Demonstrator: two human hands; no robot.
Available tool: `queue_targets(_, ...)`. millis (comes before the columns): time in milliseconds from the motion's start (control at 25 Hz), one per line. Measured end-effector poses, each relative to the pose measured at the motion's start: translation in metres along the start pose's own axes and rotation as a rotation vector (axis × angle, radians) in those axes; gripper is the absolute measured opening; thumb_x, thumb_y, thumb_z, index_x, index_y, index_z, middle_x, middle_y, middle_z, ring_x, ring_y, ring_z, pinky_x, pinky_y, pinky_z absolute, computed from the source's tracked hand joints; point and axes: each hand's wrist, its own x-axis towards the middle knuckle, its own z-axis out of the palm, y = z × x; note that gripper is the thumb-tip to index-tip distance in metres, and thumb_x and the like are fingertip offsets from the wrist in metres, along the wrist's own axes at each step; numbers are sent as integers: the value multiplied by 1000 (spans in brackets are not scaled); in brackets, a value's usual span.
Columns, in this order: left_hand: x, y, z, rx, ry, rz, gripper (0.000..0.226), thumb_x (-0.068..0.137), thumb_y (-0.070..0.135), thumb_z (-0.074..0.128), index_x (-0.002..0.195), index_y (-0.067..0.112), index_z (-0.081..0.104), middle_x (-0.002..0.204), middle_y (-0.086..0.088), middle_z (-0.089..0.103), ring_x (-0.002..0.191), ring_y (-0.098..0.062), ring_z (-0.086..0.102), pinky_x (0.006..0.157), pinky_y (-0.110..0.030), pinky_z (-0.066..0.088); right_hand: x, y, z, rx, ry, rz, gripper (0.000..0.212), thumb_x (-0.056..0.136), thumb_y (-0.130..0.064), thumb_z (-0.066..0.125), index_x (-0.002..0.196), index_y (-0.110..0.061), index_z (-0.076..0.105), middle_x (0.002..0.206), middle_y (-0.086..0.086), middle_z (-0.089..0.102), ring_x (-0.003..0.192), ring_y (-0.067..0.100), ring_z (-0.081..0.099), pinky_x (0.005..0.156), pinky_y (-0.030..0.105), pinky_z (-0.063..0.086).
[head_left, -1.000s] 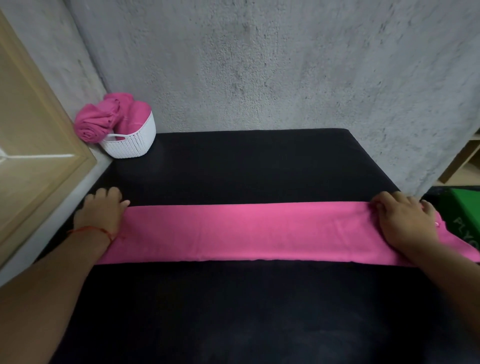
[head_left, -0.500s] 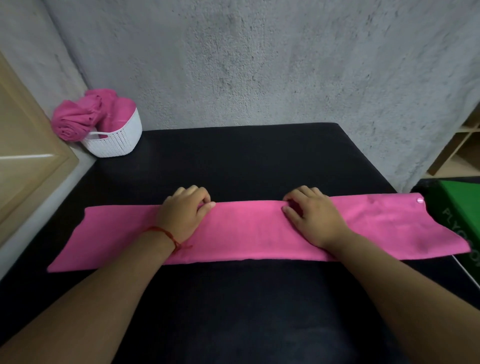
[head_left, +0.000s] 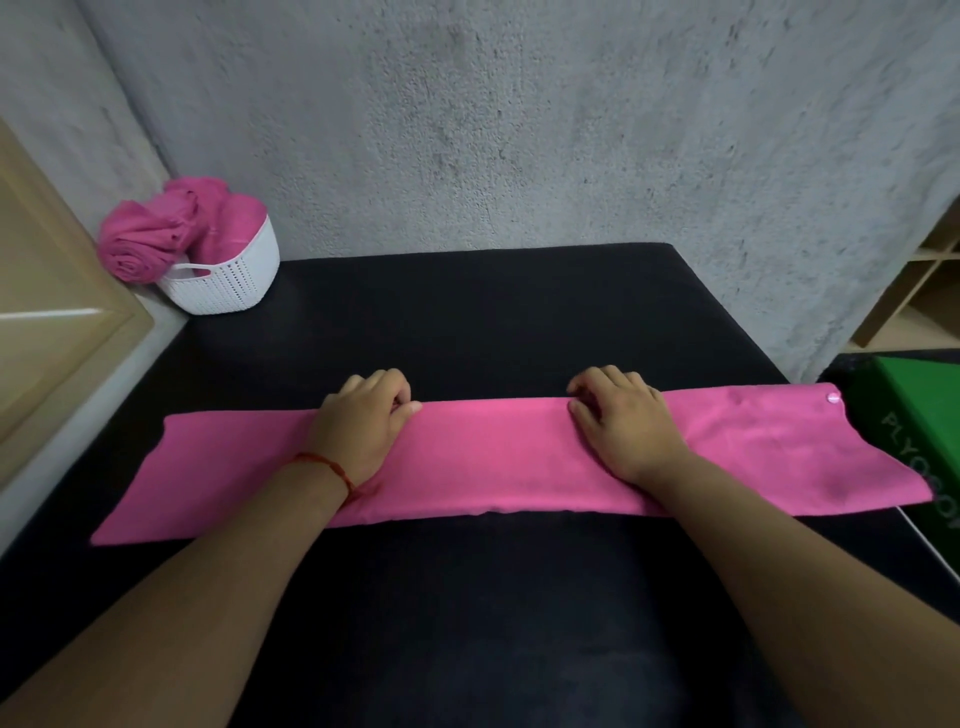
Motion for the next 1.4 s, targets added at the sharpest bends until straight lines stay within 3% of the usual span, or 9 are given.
queue_targets(200, 30, 14, -21, 133, -392, 9, 50, 82, 85, 53, 88, 35, 49, 96, 16, 53, 99, -14, 48, 89, -43, 44, 42, -26, -36, -209, -430, 7, 41, 88, -71, 56, 106, -34, 59, 115, -11, 59, 113, 21, 53, 98, 45, 39)
queue_targets(280, 46, 32, -24, 101, -524, 34, 54, 76, 87, 59, 83, 35, 51, 95, 12, 54, 94, -15, 53, 88, -42, 48, 60, -43, -42, -227, -606, -4, 51, 76, -80, 59, 99, -35, 61, 108, -12, 62, 106, 20, 58, 95, 42, 43)
queue_targets(360, 56, 59, -13, -3, -555, 95, 52, 77, 83, 65, 81, 32, 56, 89, 7, 59, 84, -16, 60, 80, -42, 53, 69, -55, -36, -159, -682, -65, 42, 74, -74, 67, 94, -37, 64, 105, -13, 62, 102, 17, 60, 93, 40, 48)
queue_targets(480, 55, 73, 2, -32, -457, 185, 46, 86, 75, 62, 83, 30, 57, 77, 4, 62, 73, -19, 62, 70, -41, 53, 64, -43, -24, 67, -596, -137, 29, 84, -54, 78, 82, -30, 63, 90, -8, 65, 85, 15, 63, 80, 36, 51)
queue_targets(600, 41, 14, -10, 180, -253, 172, 64, 88, 86, 38, 81, 25, 51, 71, 3, 59, 71, -20, 60, 70, -36, 50, 49, 12, -31, 13, -319, -193, 56, 90, -74, 66, 73, -22, 54, 68, -3, 60, 67, 13, 58, 68, 37, 50)
queue_targets(760, 6, -93, -37, 237, -141, 59, 72, 88, 89, 20, 78, 26, 52, 65, 9, 58, 68, -15, 59, 70, -38, 50, 26, 100, -64, -142, -88, -168, 65, 88, -88, 49, 66, -27, 46, 65, -9, 54, 66, 6, 54, 67, 37, 48)
queue_targets(920, -4, -123, -43, 244, -127, 10, 76, 90, 87, 14, 74, 26, 56, 69, 12, 62, 70, -8, 60, 73, -39, 52, 18, 124, -78, -201, -138, -192, 57, 84, -94, 41, 76, -38, 47, 74, -14, 52, 77, 3, 53, 73, 41, 50)
queue_targets(1240, -12, -118, -41, 214, -45, 37, 61, 96, 79, 20, 72, 28, 46, 66, 11, 58, 69, -14, 60, 69, -39, 49, 35, 85, -107, -92, -547, -26, 57, 76, -76, 76, 67, -21, 64, 61, -7, 62, 58, 8, 58, 62, 26, 47)
queue_targets(1400, -15, -128, -53, 219, -102, 49, 62, 94, 80, 22, 74, 27, 47, 71, 11, 57, 71, -9, 58, 69, -40, 49, 13, 118, -135, -250, -521, 146, 60, 79, -88, 59, 78, -30, 74, 69, -10, 71, 71, 7, 66, 77, 35, 53)
